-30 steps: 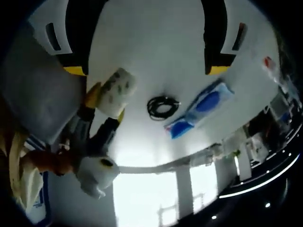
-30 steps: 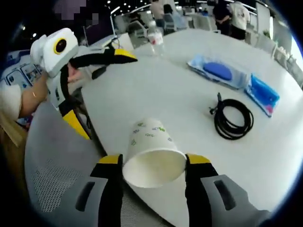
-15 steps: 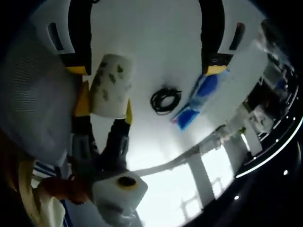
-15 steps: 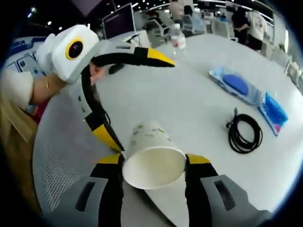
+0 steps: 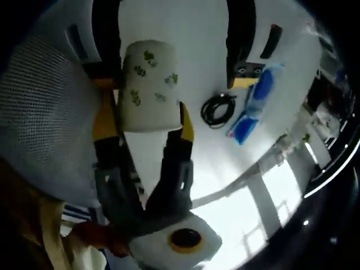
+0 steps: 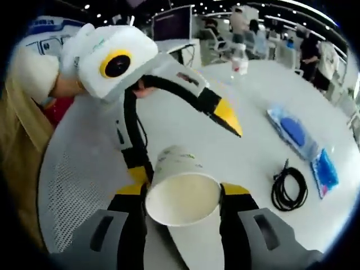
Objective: Arrange the tabletop items into an orderly group along one side of the table until the central work area is clear of visible clutter.
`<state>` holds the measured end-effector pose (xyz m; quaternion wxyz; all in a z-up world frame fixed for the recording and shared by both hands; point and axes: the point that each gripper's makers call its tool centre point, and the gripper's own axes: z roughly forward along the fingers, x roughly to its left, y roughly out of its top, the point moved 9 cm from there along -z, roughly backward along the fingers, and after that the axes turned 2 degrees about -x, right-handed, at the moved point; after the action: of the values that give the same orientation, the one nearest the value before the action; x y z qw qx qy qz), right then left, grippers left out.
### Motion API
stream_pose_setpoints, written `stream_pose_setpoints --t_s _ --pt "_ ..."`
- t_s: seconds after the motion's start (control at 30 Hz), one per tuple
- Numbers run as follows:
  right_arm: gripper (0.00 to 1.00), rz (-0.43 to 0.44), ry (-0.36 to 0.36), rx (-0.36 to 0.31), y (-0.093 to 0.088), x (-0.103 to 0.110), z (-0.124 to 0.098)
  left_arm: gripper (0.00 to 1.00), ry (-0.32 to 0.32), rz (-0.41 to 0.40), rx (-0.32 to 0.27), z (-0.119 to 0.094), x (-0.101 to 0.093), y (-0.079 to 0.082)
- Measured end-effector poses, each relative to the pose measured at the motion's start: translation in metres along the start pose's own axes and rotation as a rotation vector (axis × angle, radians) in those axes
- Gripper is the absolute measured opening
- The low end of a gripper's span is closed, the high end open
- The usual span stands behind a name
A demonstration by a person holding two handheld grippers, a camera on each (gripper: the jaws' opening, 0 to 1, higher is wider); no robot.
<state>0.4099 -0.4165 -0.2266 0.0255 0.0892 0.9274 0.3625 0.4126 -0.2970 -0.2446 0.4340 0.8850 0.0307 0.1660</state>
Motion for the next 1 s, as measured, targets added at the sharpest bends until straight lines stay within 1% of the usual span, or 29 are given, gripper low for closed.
stream_pose_setpoints --t_s 0.07,0.2,0.27,0.37,0.47,0.6,0.7,0.83,0.93,0.97,1.0 --pt "0.51 -0.015 -0.001 0.017 0.001 0.001 0.001 0.63 -0.028 0.010 0.006 0.003 -0.003 0.001" --pt "0.51 -0.053 -0.019 0.045 0.001 -0.001 0.002 0.53 -0.058 0.034 0.031 0.007 -0.007 0.004" --pt "0.51 -0.072 -0.021 0.055 0.002 -0.001 0.002 0.49 -0.068 0.053 0.040 0.009 -0.009 0.005" --pt "0.51 -0.092 -0.024 0.063 0.003 -0.001 0.003 0.45 -0.082 0.056 0.056 0.009 -0.010 0.005" --pt "0.51 -0.110 -0.032 0.065 0.004 -0.001 0.003 0.41 -0.083 0.072 0.060 0.009 -0.012 0.005" --pt "0.51 -0.111 -0.027 0.069 0.005 -0.002 0.004 0.40 -0.086 0.066 0.062 0.008 -0.012 0.005" --pt "0.52 -0.106 -0.024 0.064 0.005 -0.001 0.004 0.40 -0.091 0.050 0.054 0.007 -0.011 0.003" --pt "0.52 -0.087 -0.028 0.049 0.006 -0.004 0.001 0.39 -0.086 0.000 0.020 0.004 -0.009 0.000" --pt "0.51 -0.025 -0.040 0.002 0.007 -0.008 -0.003 0.39 -0.068 -0.053 -0.010 0.002 -0.006 -0.002" --pt "0.51 0.015 -0.049 -0.027 0.008 -0.010 -0.005 0.39 -0.052 -0.082 -0.025 0.000 -0.003 -0.002" --pt "0.50 0.032 -0.055 -0.042 0.008 -0.012 -0.007 0.39 -0.042 -0.097 -0.038 -0.001 -0.002 -0.002"
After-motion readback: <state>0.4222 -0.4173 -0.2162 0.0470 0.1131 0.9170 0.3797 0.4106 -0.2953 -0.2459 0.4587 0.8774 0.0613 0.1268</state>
